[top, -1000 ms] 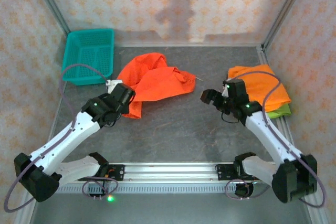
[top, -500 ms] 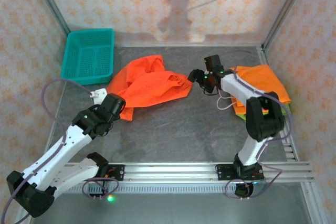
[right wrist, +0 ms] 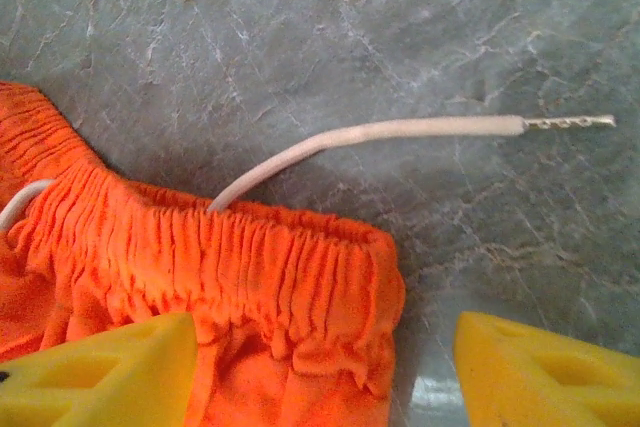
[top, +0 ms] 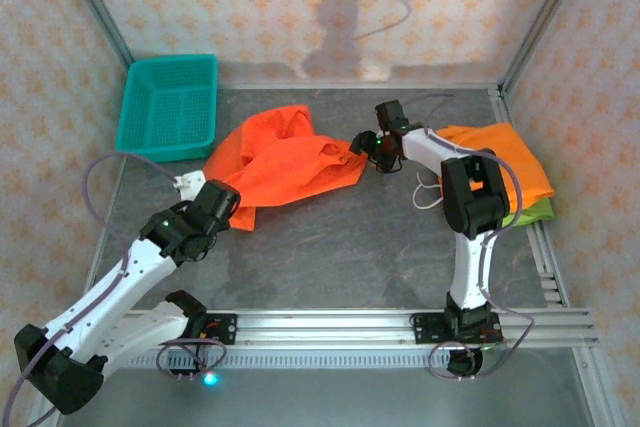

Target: Fold and stack the shorts

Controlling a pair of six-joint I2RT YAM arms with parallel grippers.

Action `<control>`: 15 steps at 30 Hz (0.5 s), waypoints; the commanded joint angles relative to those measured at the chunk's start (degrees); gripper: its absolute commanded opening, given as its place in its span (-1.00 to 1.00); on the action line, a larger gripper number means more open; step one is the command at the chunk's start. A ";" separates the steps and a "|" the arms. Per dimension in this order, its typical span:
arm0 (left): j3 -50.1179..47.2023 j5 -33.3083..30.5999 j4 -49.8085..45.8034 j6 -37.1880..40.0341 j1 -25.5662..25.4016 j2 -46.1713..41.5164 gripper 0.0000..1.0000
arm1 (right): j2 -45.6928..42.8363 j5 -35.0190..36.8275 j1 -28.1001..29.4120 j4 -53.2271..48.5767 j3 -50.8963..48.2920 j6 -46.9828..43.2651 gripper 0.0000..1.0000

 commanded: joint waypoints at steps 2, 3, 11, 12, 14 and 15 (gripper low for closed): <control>-0.78 -0.54 0.89 0.18 0.56 -0.22 -1.00 | 2.52 -0.55 0.25 -0.33 3.12 -1.07 0.29; -0.85 -0.69 0.82 0.22 0.55 -0.27 -1.00 | 3.00 -0.66 0.26 -0.43 3.46 -1.11 0.26; -0.76 -0.63 0.97 0.65 0.65 -0.31 -1.00 | 4.94 -0.92 0.14 0.51 4.17 -1.20 -0.46; -0.56 -0.64 0.96 0.74 0.66 -0.42 -1.00 | 4.75 -0.90 0.12 0.69 4.08 -1.35 -0.59; -0.21 -0.76 0.82 0.92 0.67 -0.61 -1.00 | 3.83 -0.82 -0.08 0.79 3.97 -1.40 -0.87; 0.06 -0.95 0.80 1.05 0.67 -0.83 -1.00 | 2.91 -1.00 -0.46 0.80 3.85 -1.36 -1.00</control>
